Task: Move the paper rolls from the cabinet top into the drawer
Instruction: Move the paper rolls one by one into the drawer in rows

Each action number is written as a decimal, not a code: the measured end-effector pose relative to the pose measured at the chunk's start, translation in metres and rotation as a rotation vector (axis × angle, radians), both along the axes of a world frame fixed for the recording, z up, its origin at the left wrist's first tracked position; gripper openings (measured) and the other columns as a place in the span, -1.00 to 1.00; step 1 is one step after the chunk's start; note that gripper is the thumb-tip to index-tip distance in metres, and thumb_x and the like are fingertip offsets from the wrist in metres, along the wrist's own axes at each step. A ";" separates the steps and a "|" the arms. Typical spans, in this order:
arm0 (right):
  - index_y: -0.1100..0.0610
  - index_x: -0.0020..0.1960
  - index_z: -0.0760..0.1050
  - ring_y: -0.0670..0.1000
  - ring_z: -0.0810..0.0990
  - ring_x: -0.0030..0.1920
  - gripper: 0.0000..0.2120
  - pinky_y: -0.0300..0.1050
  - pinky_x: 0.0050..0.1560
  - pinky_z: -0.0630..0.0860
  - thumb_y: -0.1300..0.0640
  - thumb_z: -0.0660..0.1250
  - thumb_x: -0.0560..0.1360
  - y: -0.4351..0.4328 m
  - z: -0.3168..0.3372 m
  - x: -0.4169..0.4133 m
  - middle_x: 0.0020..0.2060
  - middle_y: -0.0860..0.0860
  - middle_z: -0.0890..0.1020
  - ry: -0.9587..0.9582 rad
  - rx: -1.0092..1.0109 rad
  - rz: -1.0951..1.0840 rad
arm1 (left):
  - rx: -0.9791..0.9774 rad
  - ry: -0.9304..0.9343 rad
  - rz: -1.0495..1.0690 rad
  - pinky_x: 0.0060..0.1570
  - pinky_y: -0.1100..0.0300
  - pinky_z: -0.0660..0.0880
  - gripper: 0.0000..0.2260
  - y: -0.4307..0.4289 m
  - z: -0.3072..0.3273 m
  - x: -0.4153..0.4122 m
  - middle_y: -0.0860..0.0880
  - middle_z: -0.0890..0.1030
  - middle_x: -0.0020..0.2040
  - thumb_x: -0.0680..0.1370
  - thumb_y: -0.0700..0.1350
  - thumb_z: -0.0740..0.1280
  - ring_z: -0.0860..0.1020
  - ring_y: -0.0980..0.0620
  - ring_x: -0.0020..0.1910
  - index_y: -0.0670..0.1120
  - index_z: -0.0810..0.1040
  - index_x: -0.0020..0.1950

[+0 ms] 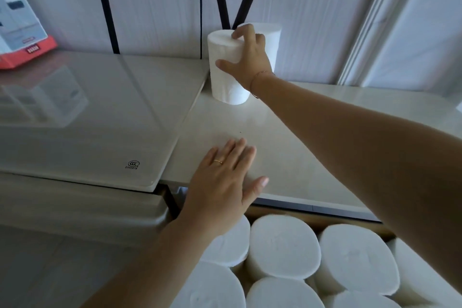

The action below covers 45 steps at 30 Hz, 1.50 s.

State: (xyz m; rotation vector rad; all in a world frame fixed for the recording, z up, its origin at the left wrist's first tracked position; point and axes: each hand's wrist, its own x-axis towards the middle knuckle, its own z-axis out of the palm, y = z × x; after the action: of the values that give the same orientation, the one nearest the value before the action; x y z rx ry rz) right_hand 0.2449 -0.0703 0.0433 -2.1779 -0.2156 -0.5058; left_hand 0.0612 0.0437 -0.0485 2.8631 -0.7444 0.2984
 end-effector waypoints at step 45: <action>-0.16 0.33 0.18 -0.07 0.40 0.09 -0.17 -0.28 0.02 0.41 -0.04 0.57 0.20 -0.324 -0.090 -0.442 0.23 -0.11 0.37 0.558 -0.443 -0.103 | 0.076 0.228 -0.397 0.37 0.20 -0.42 -0.40 -0.173 -0.028 -0.167 0.17 -0.35 0.47 0.48 0.34 -0.27 -0.44 0.26 0.38 0.13 -0.35 0.43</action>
State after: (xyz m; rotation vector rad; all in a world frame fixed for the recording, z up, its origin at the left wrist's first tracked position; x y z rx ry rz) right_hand -0.1970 -0.3944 -0.0471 -2.6744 0.1023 0.1259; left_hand -0.1055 -0.1290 -0.0770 2.6683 -1.2638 -0.1106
